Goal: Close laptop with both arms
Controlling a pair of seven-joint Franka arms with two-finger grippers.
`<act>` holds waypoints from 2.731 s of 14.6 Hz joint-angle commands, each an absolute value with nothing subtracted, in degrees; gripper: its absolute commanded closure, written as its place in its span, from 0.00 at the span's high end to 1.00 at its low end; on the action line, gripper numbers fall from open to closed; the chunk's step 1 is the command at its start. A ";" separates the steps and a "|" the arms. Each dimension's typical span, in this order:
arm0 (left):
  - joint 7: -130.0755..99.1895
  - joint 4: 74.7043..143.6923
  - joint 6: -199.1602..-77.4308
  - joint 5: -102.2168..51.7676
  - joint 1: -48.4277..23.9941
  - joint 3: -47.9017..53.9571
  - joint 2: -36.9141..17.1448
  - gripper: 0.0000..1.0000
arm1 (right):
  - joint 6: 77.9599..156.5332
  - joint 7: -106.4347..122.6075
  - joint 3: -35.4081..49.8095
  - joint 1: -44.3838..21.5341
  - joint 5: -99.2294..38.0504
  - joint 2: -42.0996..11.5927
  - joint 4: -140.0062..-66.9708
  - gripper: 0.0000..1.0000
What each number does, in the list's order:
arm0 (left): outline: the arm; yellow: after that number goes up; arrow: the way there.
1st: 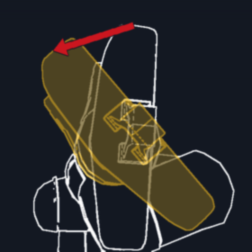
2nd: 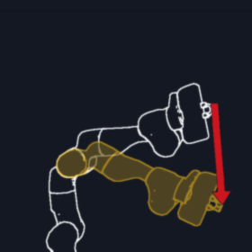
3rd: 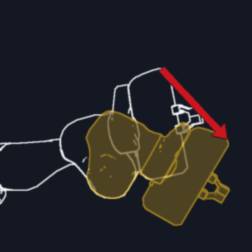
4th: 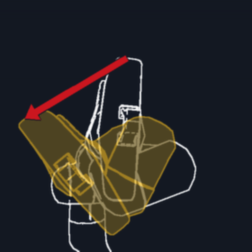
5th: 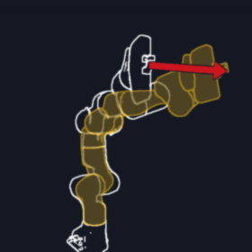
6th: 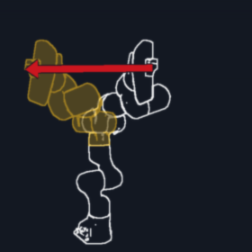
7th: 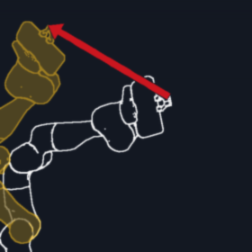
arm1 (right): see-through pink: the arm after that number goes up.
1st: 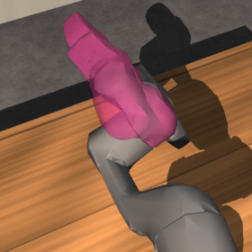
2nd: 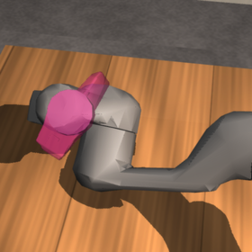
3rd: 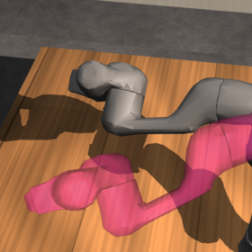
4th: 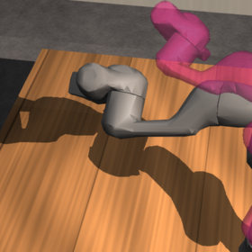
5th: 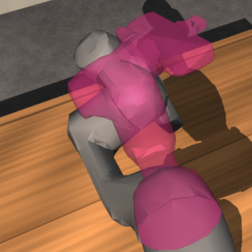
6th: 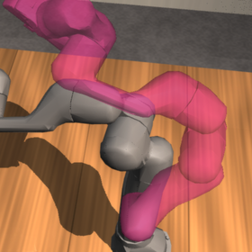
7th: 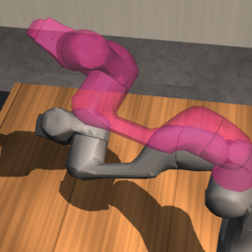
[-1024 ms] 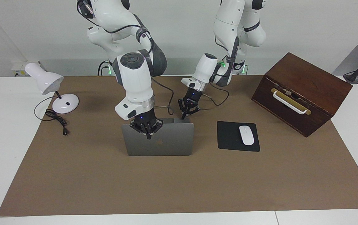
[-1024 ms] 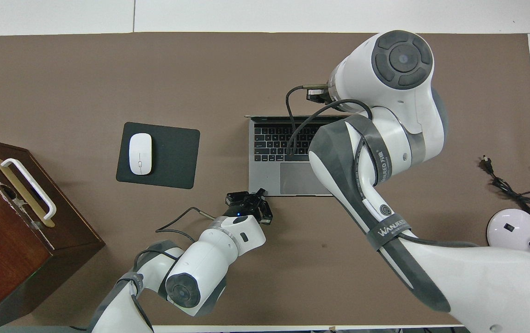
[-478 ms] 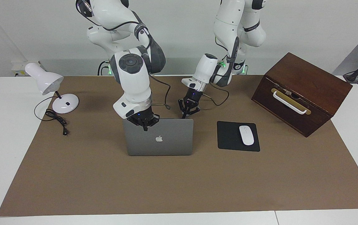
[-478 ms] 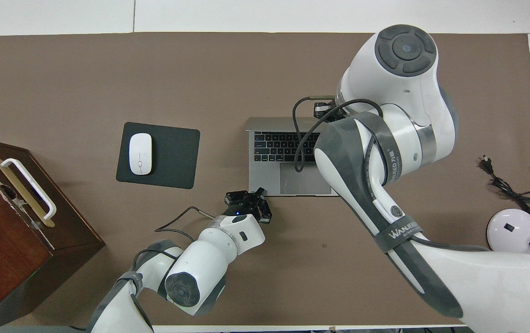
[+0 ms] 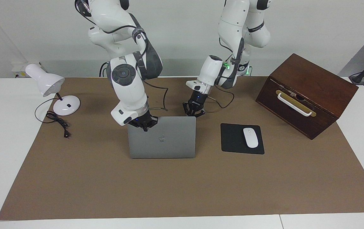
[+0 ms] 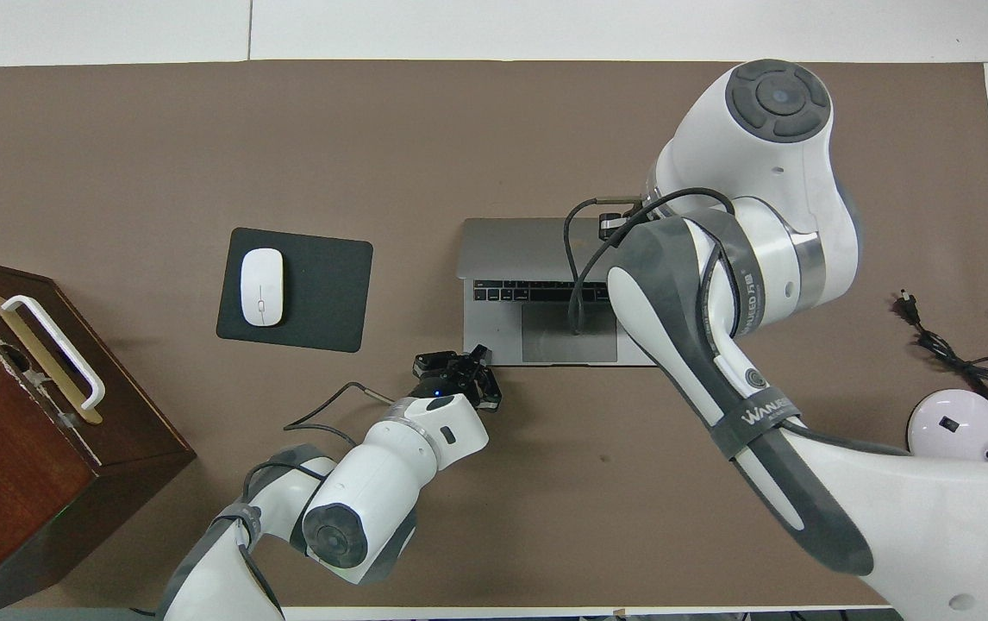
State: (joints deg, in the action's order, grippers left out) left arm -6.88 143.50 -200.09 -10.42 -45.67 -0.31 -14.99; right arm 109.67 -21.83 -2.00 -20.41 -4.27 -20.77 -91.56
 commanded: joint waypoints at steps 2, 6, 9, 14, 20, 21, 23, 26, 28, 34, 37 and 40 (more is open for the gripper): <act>-6.59 142.82 -200.92 -11.43 -45.53 -0.53 -16.79 0.00 | 113.99 -20.04 -1.32 -19.69 -6.06 -19.07 -97.55 0.00; -5.98 143.00 -200.83 -11.34 -45.62 -0.53 -16.79 0.00 | 120.04 -19.69 -1.32 -19.78 -6.33 -19.42 -101.85 0.00; -5.80 143.09 -200.83 -11.43 -45.79 -0.53 -16.79 0.00 | 123.31 -19.25 -1.32 -19.95 -6.33 -19.77 -103.88 0.00; -5.80 143.17 -200.83 -11.43 -45.79 -0.53 -16.79 0.00 | 127.34 -19.25 -1.32 -20.30 -6.33 -21.44 -105.38 0.00; -5.80 143.00 -200.83 -11.43 -45.62 -0.53 -17.05 0.00 | 128.23 -19.25 -1.32 -20.39 -6.33 -21.88 -105.91 0.00; -5.80 142.82 -200.92 -11.43 -45.62 -0.53 -17.14 0.00 | 128.23 -19.25 -1.32 -20.39 -6.33 -21.88 -105.91 0.00; -5.80 142.82 -200.83 -11.43 -45.62 -0.53 -17.14 0.00 | 128.15 -19.25 -1.32 -20.39 -6.33 -21.88 -105.91 0.00; -5.80 142.82 -200.83 -11.51 -45.62 -0.53 -17.14 0.00 | 126.57 -19.25 -1.32 -20.30 -6.33 -21.36 -105.47 0.00; -5.80 142.82 -200.83 -11.60 -45.62 -0.53 -17.14 0.00 | 122.98 -19.16 -1.32 -19.69 -6.24 -20.74 -103.64 0.00; -5.80 142.82 -200.83 -11.95 -45.70 -0.53 -17.14 0.00 | 114.44 -14.61 -1.49 -15.13 -6.33 -15.39 -100.37 0.00; -5.80 142.82 -200.83 -11.95 -45.79 -0.44 -17.14 0.00 | 112.68 -7.41 -1.67 -10.12 -6.07 -12.40 -100.02 0.00; -6.24 142.91 -200.83 -11.95 -45.79 -0.44 -17.05 0.00 | 110.13 1.11 -2.02 -5.47 -4.66 -9.76 -99.23 0.00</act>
State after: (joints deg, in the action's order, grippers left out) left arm -6.81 143.51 -200.19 -10.42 -45.67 -0.30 -15.04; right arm 111.92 -4.15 -2.38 -8.36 -5.17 -11.68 -99.39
